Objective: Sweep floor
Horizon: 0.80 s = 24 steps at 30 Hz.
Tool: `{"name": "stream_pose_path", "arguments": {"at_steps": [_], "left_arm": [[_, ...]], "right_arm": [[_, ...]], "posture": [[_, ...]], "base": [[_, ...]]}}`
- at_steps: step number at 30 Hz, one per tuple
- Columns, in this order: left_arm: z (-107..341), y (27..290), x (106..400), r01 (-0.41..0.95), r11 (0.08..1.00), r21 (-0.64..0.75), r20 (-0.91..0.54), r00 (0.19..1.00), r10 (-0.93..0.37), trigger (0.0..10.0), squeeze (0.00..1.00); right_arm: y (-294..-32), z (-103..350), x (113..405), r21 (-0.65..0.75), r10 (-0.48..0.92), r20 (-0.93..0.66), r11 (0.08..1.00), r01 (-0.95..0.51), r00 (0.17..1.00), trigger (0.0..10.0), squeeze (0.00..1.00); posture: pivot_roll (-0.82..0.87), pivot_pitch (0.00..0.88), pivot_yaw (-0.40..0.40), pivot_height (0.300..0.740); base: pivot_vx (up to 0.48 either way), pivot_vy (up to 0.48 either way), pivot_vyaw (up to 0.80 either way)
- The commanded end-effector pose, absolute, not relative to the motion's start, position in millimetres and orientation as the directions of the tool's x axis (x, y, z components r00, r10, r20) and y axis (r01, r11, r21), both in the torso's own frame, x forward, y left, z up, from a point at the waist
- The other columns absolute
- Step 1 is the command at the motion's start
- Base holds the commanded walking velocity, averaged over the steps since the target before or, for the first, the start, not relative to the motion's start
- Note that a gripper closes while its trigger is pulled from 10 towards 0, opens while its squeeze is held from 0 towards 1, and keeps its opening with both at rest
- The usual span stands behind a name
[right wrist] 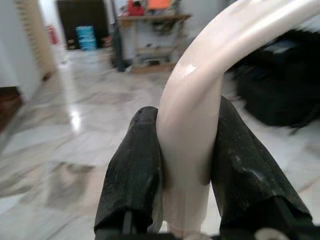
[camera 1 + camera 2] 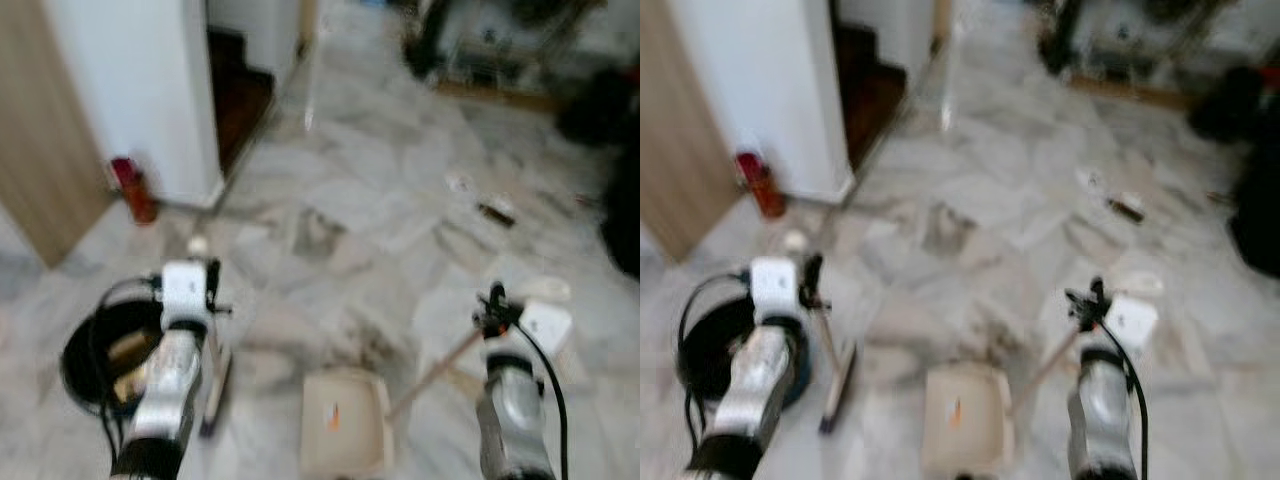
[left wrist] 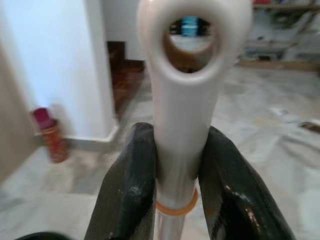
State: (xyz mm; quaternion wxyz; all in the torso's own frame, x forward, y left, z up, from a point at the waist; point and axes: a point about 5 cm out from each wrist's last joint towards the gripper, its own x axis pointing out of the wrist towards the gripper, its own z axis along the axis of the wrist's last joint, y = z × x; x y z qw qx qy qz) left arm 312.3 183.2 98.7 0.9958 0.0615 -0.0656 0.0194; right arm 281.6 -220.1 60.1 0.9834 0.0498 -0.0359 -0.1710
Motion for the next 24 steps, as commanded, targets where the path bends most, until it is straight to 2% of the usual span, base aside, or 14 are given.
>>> {"name": "stream_pose_path", "arguments": {"at_steps": [1,12,22,24], "left_arm": [[106.0,179.7,314.4,-0.036,0.994,0.107,0.168,0.986,0.018,10.0,0.00],[107.6,177.6,315.6,-0.029,0.995,0.092,0.181,0.983,0.012,10.0,0.00],[108.0,175.9,318.8,-0.010,0.996,0.085,0.175,0.985,-0.005,10.0,0.00],[110.0,174.5,320.5,-0.003,0.996,0.085,0.179,0.984,-0.012,10.0,0.00]], "right_arm": [[-224.7,67.2,283.2,0.111,-0.351,0.085,0.933,0.341,0.932,10.0,0.00],[-226.8,68.3,282.4,0.111,-0.355,0.092,0.932,0.345,0.930,10.0,0.00],[-225.4,73.9,284.7,0.109,-0.347,0.121,0.936,0.335,0.930,10.0,0.00],[-224.7,74.4,283.8,0.109,-0.344,0.126,0.937,0.332,0.931,10.0,0.00]], "posture": [[0.19,0.081,-0.101,0.740],[0.18,0.079,-0.104,0.740],[0.15,0.060,-0.095,0.740],[0.15,0.062,-0.092,0.740]], "base": [[0.000,0.000,-0.80],[0.000,0.000,-0.80],[0.000,0.000,0.00],[0.285,0.000,0.00]]}}
